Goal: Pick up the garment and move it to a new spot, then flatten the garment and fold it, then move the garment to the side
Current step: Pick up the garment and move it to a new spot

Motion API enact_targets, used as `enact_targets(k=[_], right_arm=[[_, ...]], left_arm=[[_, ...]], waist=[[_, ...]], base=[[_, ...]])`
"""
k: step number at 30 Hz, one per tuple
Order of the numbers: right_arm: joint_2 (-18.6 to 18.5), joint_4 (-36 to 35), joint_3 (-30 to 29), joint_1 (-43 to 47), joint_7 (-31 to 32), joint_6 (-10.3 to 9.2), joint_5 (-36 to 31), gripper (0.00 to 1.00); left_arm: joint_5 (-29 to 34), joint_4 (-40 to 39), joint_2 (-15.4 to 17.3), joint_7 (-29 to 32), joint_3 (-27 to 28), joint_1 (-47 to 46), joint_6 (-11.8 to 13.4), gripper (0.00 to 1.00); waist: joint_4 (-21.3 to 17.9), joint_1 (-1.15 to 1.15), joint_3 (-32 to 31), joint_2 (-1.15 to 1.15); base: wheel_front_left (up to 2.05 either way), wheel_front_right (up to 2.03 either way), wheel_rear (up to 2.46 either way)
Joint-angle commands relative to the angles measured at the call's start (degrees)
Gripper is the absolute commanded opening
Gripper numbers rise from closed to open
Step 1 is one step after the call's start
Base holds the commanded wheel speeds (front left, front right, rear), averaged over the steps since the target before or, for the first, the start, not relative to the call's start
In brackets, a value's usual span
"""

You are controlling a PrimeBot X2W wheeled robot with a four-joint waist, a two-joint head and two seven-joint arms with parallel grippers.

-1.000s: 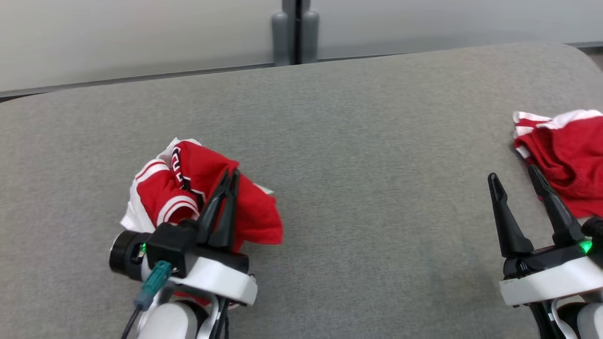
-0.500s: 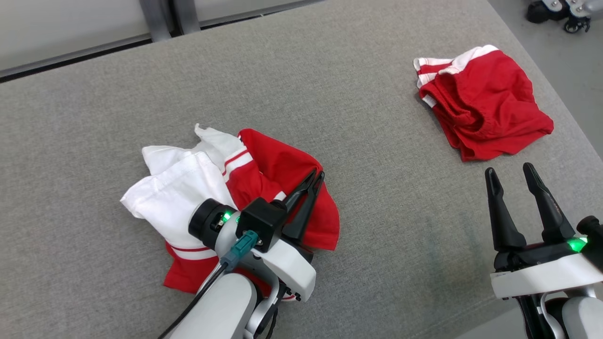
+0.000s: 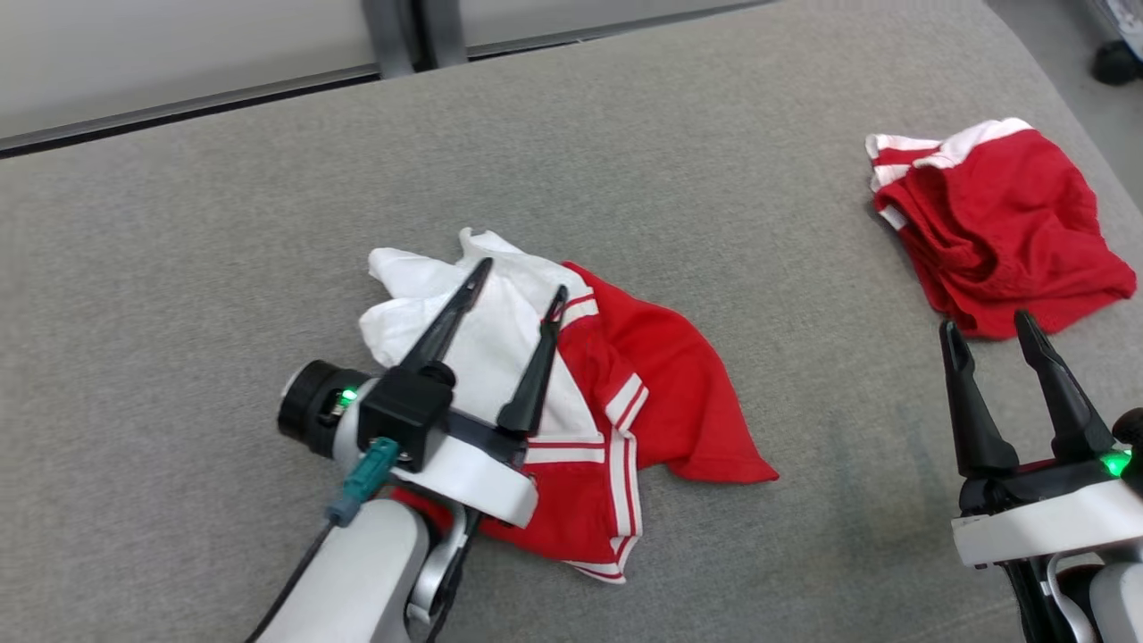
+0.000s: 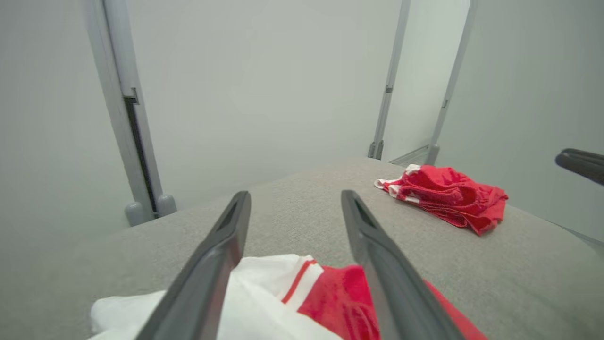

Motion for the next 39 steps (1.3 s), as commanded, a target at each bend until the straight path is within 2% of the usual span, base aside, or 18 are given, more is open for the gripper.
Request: enact_targets(k=[1,7,8,11,18,26,39], right_arm=[[-0.6,-0.5,-0.2,0.6,0.6,0.0,-0.2,1.0],[-1.1,-2.1,-0.5,2.2,2.5,0.0,-0.5,1.0],[-1.1,-2.1,-0.5,2.2,2.5,0.0,-0.5,1.0],[-1.2,-2.8,-0.7,3.6,3.7,0.0,-0.7,1.0],[-0.5,-3.1,-1.4,6.3,5.4,0.0,-1.4,1.0],[-0.3,-3.5,-1.2,9.5,7.3,0.0,-2.6,1.0],[0.5,-5.0,-2.3,13.0,9.3,0.0,-3.1,1.0]], left_arm=[[-1.0,-0.4,0.9,-0.4,1.6,1.0,0.9,1.0],[-3.1,-1.3,4.6,-1.1,8.2,4.2,4.5,1.0],[-3.1,-1.3,4.6,-1.1,8.2,4.2,4.5,1.0],[-5.4,-0.4,7.4,-1.5,12.6,7.5,5.9,1.0],[-8.3,-1.1,10.3,-1.6,16.4,13.5,6.0,1.0],[-10.6,-4.3,12.0,-0.3,16.5,19.3,4.5,1.0],[-9.8,-9.7,13.5,2.7,14.8,24.6,6.1,1.0]], waist=[[3.6,0.0,-2.6,0.0],[8.7,0.0,-5.6,0.0],[8.7,0.0,-5.6,0.0],[11.4,0.0,-7.4,0.0],[14.0,0.0,-10.3,0.0],[14.3,0.0,-14.3,0.0],[13.1,0.0,-17.6,0.0]], base=[[0.0,0.0,0.0],[0.0,0.0,0.0],[0.0,0.0,0.0],[0.0,0.0,0.0],[0.0,0.0,0.0],[0.0,0.0,0.0],[0.0,0.0,0.0]])
